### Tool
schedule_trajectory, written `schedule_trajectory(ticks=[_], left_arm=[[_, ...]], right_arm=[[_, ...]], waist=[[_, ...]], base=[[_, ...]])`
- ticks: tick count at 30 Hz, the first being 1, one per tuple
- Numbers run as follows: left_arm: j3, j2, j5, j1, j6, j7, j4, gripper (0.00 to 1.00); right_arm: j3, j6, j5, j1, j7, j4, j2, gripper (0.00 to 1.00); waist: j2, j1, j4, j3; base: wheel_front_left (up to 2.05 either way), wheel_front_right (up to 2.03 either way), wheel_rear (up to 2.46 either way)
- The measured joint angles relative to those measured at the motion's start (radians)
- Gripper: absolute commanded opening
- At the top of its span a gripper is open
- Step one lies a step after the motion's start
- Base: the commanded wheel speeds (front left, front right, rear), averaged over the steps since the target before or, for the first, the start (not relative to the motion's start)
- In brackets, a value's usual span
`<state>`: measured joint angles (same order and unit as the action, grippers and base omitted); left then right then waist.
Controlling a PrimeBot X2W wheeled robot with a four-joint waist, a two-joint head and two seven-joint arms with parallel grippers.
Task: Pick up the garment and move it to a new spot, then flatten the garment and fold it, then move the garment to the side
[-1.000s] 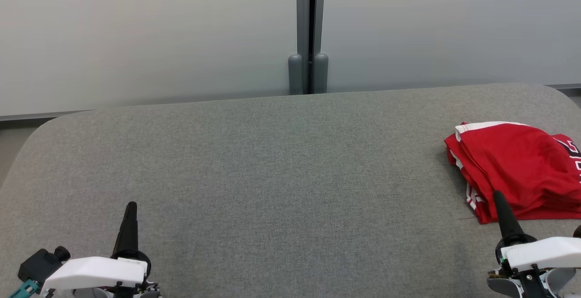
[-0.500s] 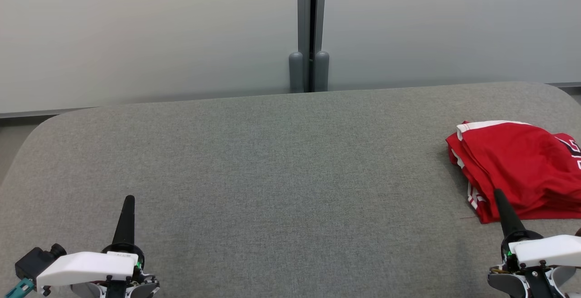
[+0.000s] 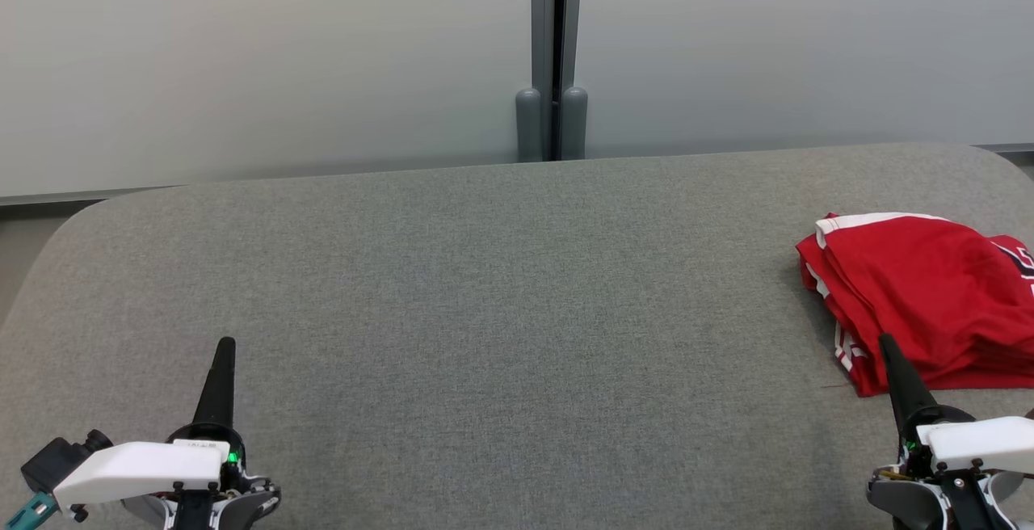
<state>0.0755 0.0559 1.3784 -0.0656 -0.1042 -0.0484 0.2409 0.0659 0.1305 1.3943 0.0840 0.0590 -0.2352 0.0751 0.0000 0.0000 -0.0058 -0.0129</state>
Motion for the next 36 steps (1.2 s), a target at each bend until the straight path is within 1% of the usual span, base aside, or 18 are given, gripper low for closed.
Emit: schedule_trajectory(ticks=[36], left_arm=[[0.038, -0.007, 0.232, -0.035, -0.026, -0.066, 0.005, 0.0]], right_arm=[[0.049, 0.0, 0.215, 0.02, 0.055, -0.008, -0.027, 0.0]], waist=[[0.0, 0.0, 0.006, 0.016]], base=[[0.0, 0.0, 0.0]])
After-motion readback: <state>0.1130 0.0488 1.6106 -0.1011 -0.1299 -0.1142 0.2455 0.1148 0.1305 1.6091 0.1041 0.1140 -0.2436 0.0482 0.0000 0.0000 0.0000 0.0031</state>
